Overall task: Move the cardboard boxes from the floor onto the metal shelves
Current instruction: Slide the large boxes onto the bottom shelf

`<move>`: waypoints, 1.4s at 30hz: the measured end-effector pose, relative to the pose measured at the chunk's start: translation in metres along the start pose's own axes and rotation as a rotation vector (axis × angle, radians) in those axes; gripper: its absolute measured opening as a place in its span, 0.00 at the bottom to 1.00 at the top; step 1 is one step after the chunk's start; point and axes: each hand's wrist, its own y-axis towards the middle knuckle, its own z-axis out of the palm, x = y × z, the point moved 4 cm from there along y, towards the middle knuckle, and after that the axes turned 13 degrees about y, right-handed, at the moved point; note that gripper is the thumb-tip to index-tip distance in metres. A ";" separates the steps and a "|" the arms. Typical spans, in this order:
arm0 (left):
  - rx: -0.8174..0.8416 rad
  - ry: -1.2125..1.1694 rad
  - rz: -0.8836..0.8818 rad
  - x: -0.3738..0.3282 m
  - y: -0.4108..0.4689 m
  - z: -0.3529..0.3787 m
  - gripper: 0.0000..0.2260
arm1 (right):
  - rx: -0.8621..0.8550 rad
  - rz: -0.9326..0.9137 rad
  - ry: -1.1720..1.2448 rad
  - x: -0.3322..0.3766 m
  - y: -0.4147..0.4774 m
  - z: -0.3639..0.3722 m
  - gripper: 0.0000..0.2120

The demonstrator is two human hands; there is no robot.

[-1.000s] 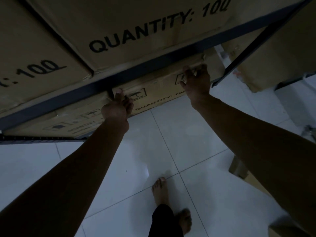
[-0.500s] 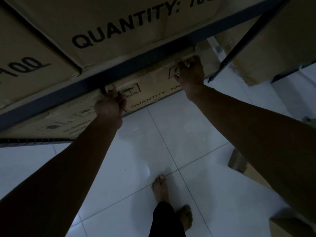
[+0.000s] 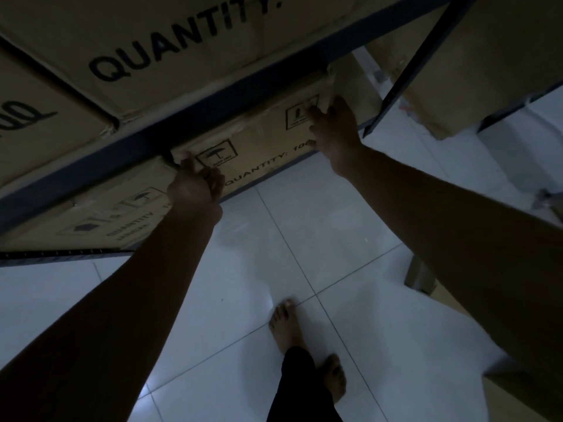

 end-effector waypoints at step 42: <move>1.316 2.124 0.186 0.658 -0.467 0.201 0.25 | -0.921 0.451 -0.437 -0.299 -0.584 -0.700 0.59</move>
